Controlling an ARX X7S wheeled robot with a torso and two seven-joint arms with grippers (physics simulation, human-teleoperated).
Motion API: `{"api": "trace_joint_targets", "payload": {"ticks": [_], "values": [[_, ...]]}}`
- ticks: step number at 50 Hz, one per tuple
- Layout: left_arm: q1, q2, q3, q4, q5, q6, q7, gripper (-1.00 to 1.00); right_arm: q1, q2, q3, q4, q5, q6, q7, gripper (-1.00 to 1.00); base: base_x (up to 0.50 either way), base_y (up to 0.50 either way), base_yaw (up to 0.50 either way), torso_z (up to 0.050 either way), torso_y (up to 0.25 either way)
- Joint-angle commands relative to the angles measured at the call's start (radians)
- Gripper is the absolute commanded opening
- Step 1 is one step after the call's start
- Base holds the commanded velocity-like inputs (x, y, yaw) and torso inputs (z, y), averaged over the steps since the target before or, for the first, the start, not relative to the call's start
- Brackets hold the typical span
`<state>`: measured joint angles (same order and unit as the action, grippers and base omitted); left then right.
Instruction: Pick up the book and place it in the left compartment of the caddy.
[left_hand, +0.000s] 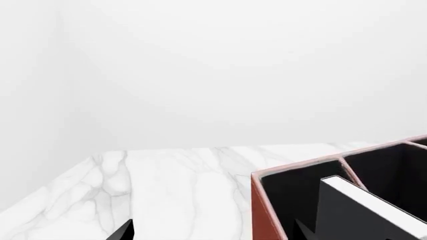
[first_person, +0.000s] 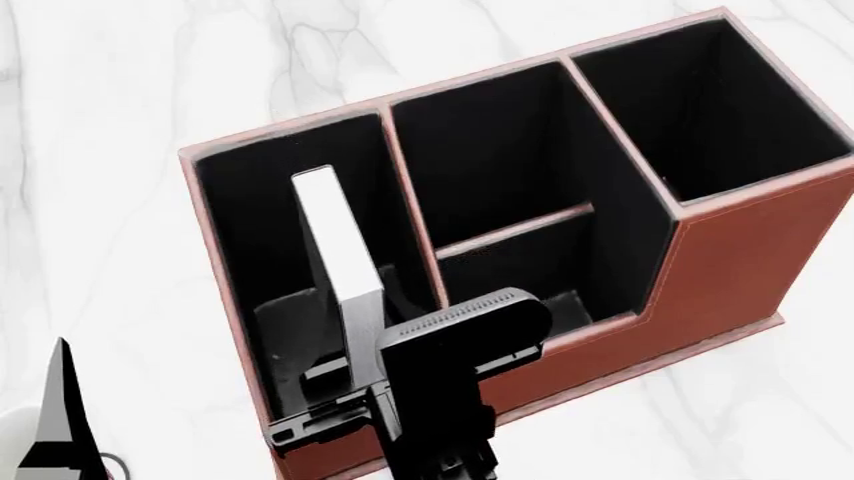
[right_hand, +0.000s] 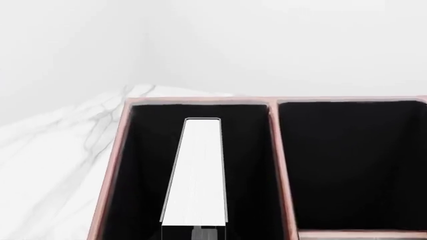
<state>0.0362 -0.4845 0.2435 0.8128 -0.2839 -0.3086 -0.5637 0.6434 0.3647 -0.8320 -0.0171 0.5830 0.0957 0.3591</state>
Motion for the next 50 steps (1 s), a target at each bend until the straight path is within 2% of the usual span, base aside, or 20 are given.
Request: {"api": "trace_joint_targets", "payload": {"ticks": [1,50], "values": [[0.005,0.022,-0.037,0.0,-0.035,0.018,0.052,1.0,0.0,-0.037,0.027,0.002,-0.079,-0.031,-0.063,-1.0,0.0,0.0,0.0,0.0,0.0],[0.001,0.011,-0.036,-0.006,-0.047,0.021,0.041,1.0,0.04,-0.116,0.034,0.204,-0.076,-0.116,-0.127,-1.0,0.0,0.0,0.0,0.0,0.001]]}}
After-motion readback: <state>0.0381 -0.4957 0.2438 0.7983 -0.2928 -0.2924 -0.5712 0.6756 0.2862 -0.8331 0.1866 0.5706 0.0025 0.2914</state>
